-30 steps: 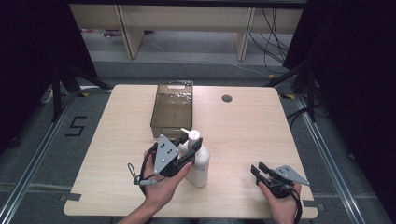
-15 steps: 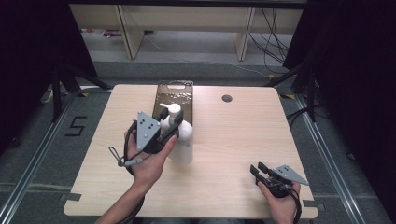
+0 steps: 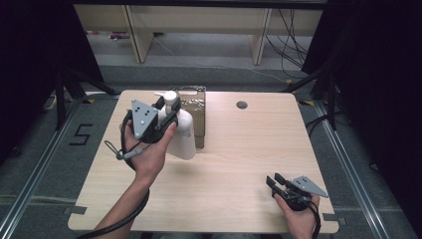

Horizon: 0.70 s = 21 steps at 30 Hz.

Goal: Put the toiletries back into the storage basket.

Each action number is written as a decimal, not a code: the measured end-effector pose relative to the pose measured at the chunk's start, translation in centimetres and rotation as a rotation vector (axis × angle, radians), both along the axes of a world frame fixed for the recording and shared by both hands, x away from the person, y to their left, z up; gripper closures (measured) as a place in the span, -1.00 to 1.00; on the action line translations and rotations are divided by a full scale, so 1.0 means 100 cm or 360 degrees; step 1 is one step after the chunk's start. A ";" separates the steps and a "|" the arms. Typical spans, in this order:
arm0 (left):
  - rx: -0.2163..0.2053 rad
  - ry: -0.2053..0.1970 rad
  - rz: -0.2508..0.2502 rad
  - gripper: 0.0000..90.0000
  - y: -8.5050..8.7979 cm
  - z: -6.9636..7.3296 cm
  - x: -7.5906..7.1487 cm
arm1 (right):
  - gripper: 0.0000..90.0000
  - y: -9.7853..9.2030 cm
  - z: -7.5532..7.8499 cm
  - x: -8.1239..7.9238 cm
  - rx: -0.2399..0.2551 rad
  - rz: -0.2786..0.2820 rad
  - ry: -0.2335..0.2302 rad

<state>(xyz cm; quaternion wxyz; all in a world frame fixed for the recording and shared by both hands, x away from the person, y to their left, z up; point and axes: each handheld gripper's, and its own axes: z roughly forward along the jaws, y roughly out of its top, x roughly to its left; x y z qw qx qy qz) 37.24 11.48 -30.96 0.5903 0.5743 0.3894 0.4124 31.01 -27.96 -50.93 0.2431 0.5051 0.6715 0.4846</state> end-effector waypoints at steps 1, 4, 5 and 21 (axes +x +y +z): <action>0.0003 -0.0005 0.0010 0.32 0.001 0.002 0.002 | 0.36 0.000 0.000 0.000 0.0009 0.0012 0.0005; 0.0000 -0.0016 0.0034 0.32 0.002 0.005 0.007 | 0.36 0.000 -0.001 0.001 0.0002 0.0010 -0.0008; -0.0008 -0.0022 0.0046 0.33 0.002 0.008 0.009 | 0.36 0.000 -0.001 0.001 0.0002 0.0008 -0.0009; -0.0044 -0.0089 0.0192 0.32 0.006 0.023 0.034 | 0.35 0.002 -0.002 0.001 0.0008 0.0016 -0.0011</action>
